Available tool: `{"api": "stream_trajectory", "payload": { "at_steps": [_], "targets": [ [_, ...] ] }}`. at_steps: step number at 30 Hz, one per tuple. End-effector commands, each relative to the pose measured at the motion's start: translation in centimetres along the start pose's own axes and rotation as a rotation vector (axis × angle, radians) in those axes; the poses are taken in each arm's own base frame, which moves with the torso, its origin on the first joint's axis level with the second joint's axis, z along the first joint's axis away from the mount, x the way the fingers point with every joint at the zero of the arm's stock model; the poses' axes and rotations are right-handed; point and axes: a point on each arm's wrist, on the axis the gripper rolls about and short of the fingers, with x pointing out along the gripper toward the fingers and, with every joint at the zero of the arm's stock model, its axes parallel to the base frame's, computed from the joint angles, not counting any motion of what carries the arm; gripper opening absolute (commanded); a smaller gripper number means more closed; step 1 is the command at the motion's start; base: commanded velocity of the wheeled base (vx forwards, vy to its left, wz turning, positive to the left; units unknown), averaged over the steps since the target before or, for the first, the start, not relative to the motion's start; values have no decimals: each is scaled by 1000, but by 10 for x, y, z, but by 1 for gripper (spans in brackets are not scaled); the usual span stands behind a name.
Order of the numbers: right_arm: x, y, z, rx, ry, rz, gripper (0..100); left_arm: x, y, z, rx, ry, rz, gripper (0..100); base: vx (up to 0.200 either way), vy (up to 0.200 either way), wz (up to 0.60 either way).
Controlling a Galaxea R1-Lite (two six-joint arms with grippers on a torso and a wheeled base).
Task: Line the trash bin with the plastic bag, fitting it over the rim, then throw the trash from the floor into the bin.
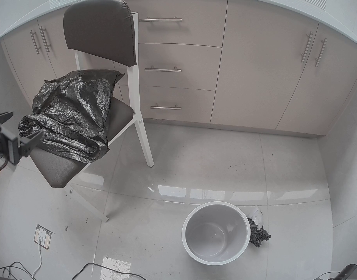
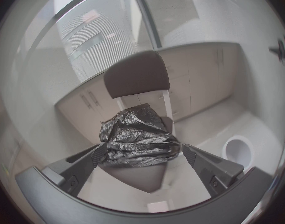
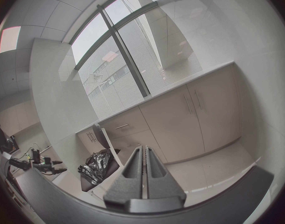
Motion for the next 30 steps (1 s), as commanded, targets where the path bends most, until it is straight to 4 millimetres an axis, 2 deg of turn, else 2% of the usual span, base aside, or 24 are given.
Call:
{"api": "stream_trajectory", "payload": {
  "at_steps": [1, 5, 7, 11, 20, 24, 30],
  "targets": [
    [51, -14, -53, 97, 188, 6, 0, 155, 6, -31, 504, 126, -52, 100, 0, 0, 0],
    [51, -15, -56, 123, 202, 1, 0, 169, 0, -42, 665, 139, -88, 100, 0, 0, 0],
    [52, -15, -56, 163, 205, -3, 0, 180, -6, -52, 705, 166, -120, 100, 0, 0, 0],
    [53, -15, -55, 221, 204, -1, 0, 192, -11, -64, 753, 181, -160, 100, 0, 0, 0],
    [63, -19, -66, 229, 250, -26, 0, 200, -25, -62, 838, 113, -156, 100, 0, 0, 0],
    [63, -19, -65, 242, 247, -27, 0, 203, -44, -50, 857, 37, -160, 100, 0, 0, 0],
    [63, -18, -63, 249, 240, -26, 0, 213, -64, -57, 822, 58, -194, 100, 0, 0, 0]
  ]
}}
